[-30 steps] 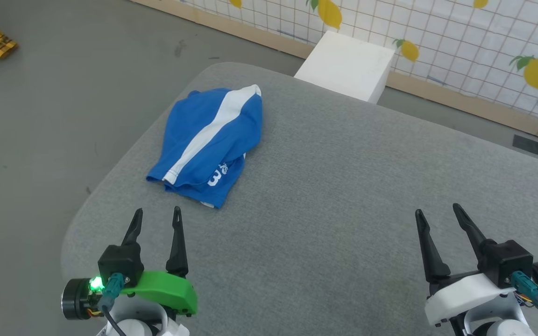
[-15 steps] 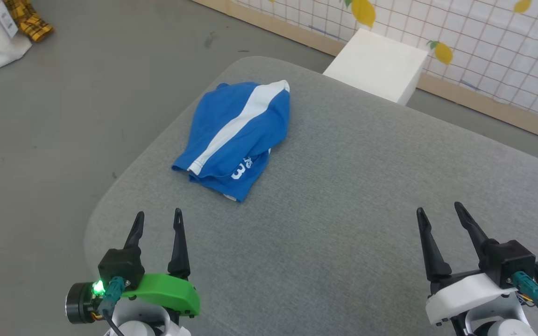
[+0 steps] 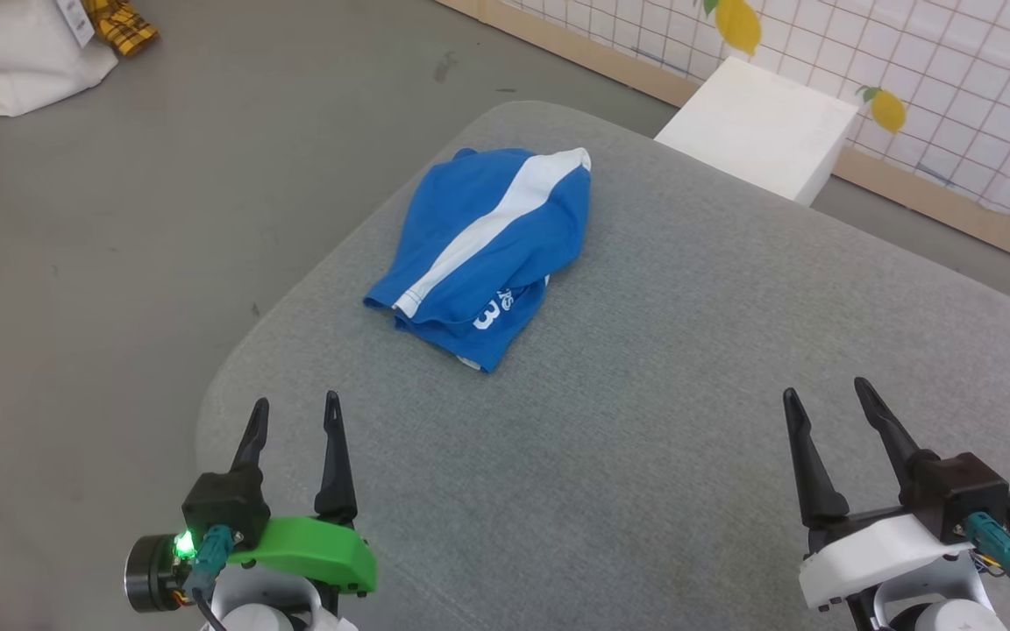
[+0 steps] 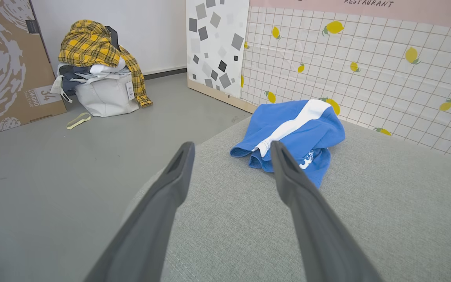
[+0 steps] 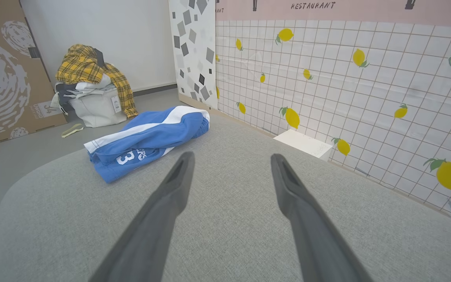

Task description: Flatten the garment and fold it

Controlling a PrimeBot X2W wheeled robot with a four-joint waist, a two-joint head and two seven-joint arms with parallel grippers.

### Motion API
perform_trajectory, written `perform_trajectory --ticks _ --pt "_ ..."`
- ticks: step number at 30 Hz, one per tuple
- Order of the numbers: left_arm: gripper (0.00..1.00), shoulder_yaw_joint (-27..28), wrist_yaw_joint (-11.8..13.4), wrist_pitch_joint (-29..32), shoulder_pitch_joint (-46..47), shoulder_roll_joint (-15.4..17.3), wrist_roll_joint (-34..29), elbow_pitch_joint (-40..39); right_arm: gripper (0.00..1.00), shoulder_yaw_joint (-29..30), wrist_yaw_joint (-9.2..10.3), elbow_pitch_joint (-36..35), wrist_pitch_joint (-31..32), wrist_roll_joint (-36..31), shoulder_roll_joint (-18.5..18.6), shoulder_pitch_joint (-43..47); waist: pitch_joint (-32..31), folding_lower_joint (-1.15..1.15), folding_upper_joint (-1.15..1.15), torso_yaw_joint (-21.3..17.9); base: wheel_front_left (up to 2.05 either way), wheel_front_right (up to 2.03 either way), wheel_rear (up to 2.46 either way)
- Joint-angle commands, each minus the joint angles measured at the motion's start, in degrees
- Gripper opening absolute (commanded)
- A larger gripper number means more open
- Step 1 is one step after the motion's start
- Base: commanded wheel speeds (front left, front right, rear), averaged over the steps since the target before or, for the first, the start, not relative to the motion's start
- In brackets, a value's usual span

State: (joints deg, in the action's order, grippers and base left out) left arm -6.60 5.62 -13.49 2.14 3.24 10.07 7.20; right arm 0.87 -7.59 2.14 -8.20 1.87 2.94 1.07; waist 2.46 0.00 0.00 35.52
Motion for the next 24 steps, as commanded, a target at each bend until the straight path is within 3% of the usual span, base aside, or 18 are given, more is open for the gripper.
perform_trajectory --ticks 1,9,17,24 --pt "1.0 -0.2 0.4 -0.7 0.3 -0.3 0.6 0.4 1.0 0.1 0.09 0.1 -0.6 0.5 -0.1 -1.0 0.0 0.0 0.0 0.5 0.0 0.0 0.0" --pt "1.0 -0.3 0.6 -1.5 0.5 -0.3 0.9 0.9 1.0 0.1 0.1 0.6 -1.4 0.7 -0.1 -1.1 0.0 0.0 0.0 1.7 0.0 0.0 0.0" --pt "1.0 0.6 -0.5 -1.5 1.7 -0.3 2.6 1.7 1.0 -0.5 0.1 0.5 -1.4 0.7 -0.1 -1.8 1.0 0.0 0.0 -1.1 0.0 0.0 0.0" --pt "1.0 2.3 -2.0 3.8 13.7 0.0 7.1 6.7 1.0 -1.0 0.1 -1.1 -0.4 -0.5 -0.1 -3.2 5.8 0.0 0.0 -5.2 0.0 0.0 0.0"
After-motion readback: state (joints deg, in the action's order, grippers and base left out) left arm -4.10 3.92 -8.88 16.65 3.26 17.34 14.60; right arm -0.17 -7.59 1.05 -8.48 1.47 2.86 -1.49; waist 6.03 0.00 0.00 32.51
